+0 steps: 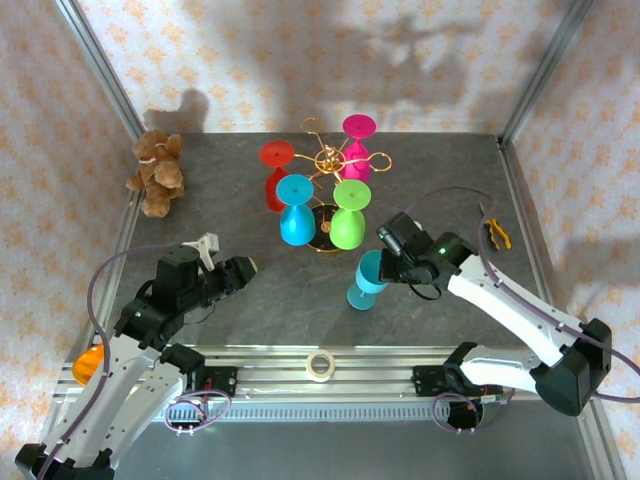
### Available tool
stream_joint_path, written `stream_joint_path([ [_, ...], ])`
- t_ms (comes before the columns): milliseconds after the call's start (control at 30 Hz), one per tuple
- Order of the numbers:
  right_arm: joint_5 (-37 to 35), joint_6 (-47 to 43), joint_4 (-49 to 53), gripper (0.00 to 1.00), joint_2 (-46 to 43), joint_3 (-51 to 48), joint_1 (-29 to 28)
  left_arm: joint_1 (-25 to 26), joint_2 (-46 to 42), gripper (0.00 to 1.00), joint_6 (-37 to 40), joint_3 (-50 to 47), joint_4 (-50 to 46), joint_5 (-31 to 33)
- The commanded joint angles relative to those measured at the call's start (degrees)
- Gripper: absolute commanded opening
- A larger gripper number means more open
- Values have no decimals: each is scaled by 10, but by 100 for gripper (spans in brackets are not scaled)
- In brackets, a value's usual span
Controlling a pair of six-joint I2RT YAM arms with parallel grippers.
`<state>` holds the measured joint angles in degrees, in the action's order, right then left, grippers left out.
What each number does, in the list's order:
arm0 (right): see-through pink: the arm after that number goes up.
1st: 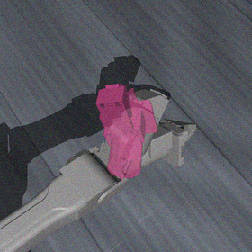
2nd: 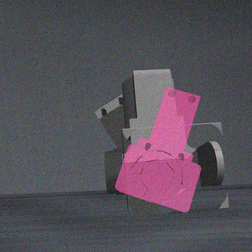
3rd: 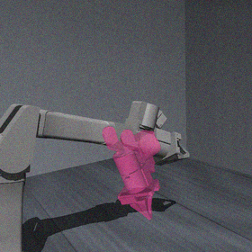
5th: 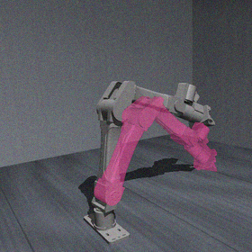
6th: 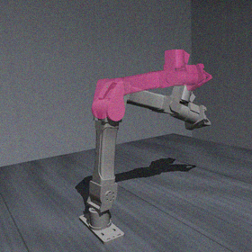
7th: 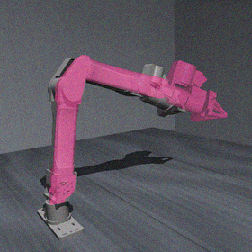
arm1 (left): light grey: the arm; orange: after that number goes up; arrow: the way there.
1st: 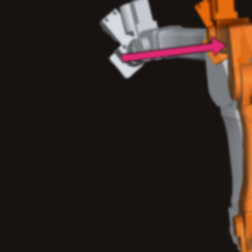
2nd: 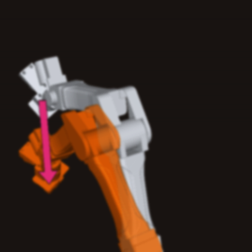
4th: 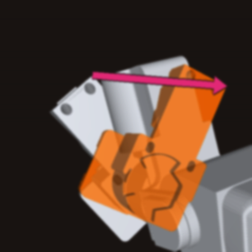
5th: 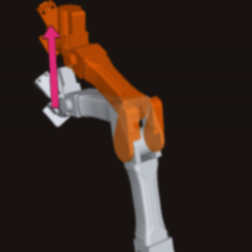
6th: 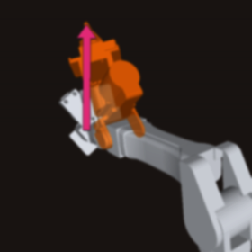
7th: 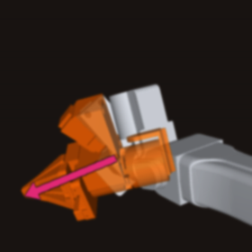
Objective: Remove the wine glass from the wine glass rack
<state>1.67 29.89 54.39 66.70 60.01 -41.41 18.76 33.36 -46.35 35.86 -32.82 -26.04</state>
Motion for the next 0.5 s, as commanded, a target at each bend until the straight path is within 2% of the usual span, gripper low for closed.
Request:
stream_joint_path([
  [0, -17, -18, -6, 0, 9, 29, 3, 2, -1, 47, 12, 6, -4, 18],
  [467, -36, -41, -5, 0, 75, 70, 4, 2, 3, 47, 19, 9, -13, 26],
])
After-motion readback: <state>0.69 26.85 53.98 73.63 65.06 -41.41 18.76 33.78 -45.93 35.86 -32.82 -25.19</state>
